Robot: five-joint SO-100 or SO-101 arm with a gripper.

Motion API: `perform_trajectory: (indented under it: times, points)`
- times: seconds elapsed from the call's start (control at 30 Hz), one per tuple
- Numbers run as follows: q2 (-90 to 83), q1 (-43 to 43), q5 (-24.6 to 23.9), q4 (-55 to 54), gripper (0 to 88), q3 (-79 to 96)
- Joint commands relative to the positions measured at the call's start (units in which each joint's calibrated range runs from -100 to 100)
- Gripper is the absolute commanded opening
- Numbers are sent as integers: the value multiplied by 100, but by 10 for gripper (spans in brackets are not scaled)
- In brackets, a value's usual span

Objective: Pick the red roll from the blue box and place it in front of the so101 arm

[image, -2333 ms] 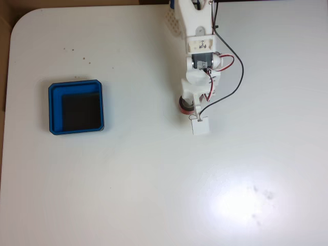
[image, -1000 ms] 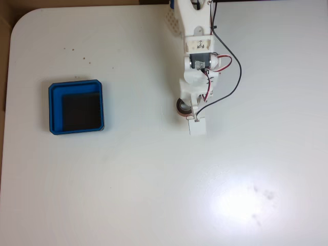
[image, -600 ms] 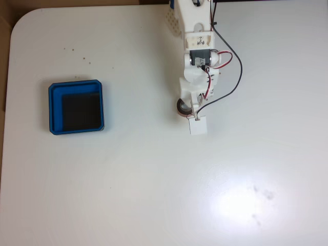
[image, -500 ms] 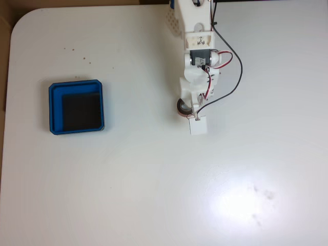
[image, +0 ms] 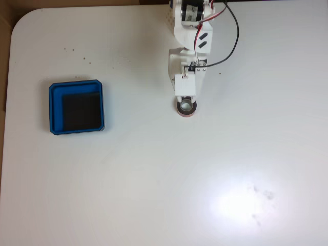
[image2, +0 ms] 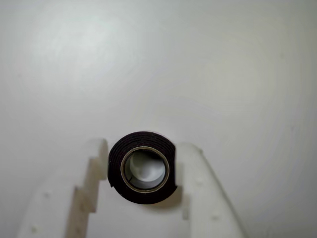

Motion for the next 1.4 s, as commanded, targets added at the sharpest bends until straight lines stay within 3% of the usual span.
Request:
perform_trajectory:
  times: [0.0, 0.5, 0.87, 1.37]
  points:
    - [-1167, -117, 18, -108, 126, 692]
    - [-4821, -967, 18, -199, 126, 3172]
    - [-4921, -967, 27, -2624, 126, 5031]
    - [-4913, -957, 36, -2666, 124, 5058]
